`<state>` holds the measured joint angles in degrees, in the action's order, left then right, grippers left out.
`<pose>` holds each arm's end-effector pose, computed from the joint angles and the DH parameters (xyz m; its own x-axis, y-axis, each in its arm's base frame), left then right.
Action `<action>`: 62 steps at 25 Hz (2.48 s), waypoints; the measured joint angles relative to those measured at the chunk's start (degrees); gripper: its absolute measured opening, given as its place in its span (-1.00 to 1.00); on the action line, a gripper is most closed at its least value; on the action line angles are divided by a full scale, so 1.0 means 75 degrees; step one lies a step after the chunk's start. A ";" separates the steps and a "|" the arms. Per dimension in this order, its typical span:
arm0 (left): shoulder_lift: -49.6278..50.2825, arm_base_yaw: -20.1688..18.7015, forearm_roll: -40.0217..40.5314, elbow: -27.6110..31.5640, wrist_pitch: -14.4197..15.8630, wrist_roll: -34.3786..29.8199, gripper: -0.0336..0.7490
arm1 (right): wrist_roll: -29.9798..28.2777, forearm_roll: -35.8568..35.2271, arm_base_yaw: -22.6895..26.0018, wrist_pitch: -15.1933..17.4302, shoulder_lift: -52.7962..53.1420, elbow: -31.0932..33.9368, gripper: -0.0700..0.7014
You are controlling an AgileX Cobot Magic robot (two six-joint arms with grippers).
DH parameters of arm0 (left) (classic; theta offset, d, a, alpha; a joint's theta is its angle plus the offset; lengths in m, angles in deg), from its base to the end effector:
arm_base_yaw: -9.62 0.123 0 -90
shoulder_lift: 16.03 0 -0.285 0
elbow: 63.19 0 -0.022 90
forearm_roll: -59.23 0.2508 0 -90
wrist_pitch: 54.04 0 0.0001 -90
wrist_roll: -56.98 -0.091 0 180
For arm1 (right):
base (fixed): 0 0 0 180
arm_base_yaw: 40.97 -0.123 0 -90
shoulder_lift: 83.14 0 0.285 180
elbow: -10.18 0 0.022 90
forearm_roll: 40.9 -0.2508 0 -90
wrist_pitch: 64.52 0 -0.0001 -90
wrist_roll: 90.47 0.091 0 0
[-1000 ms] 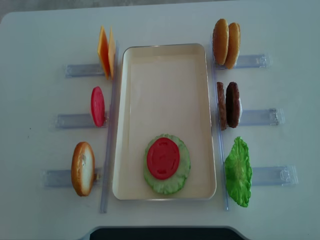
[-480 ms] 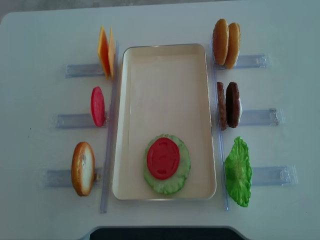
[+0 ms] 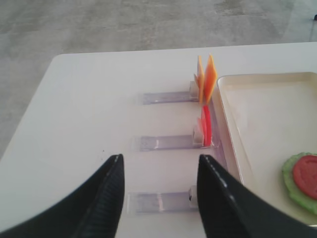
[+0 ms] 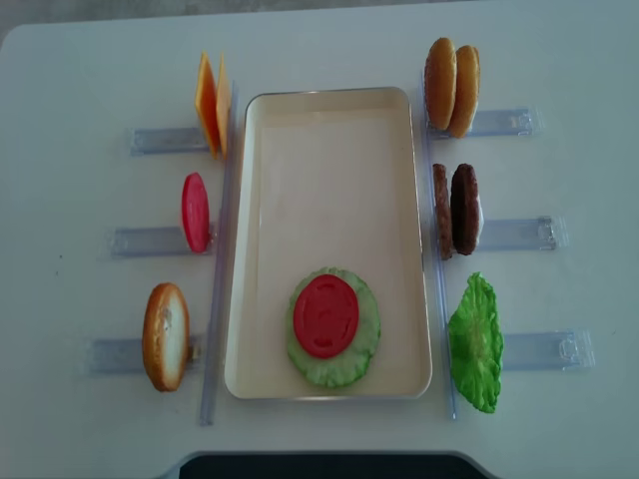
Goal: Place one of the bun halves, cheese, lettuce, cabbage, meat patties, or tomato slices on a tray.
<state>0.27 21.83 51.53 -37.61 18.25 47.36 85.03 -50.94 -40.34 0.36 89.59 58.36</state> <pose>-0.0367 -0.0198 0.3676 -0.4068 0.0403 -0.9126 -0.0447 0.9969 0.0640 -0.0107 0.0145 0.2744 -0.4993 0.0020 -0.8664 -0.1276 0.9889 0.0758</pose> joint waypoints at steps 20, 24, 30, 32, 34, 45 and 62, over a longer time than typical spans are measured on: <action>-0.1317 -0.0178 -0.0215 0.2524 -0.0631 -0.0033 -0.03 | 0.0000 0.0000 0.0000 0.0000 0.0000 0.0000 0.71; -0.1317 -0.0178 0.0020 0.3151 -0.0985 -0.0016 -0.07 | 0.0000 0.0000 0.0000 0.0000 0.0000 0.0000 0.71; -0.1317 -0.0178 0.0408 0.3237 -0.1053 0.0151 -0.08 | 0.0000 0.0000 0.0000 0.0000 0.0000 0.0000 0.71; -0.1317 -0.0178 0.0408 0.3237 -0.1076 0.0167 -0.09 | 0.0000 0.0000 0.0000 0.0000 0.0000 0.0000 0.71; -0.1317 -0.0178 0.0416 0.3237 -0.1093 0.0174 -0.09 | 0.0000 0.0000 0.0000 0.0000 0.0000 0.0000 0.71; -0.1317 -0.0178 0.0425 0.3237 -0.1101 0.0173 -0.20 | 0.0000 0.0000 0.0000 0.0000 0.0000 0.0000 0.71; -0.1317 -0.0178 0.0425 0.3237 -0.1109 0.0173 -0.32 | 0.0000 0.0000 0.0000 0.0000 0.0000 0.0000 0.71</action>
<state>-9.61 20.49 54.72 -13.34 9.93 48.66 85.03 -50.94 -40.34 0.36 89.59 58.36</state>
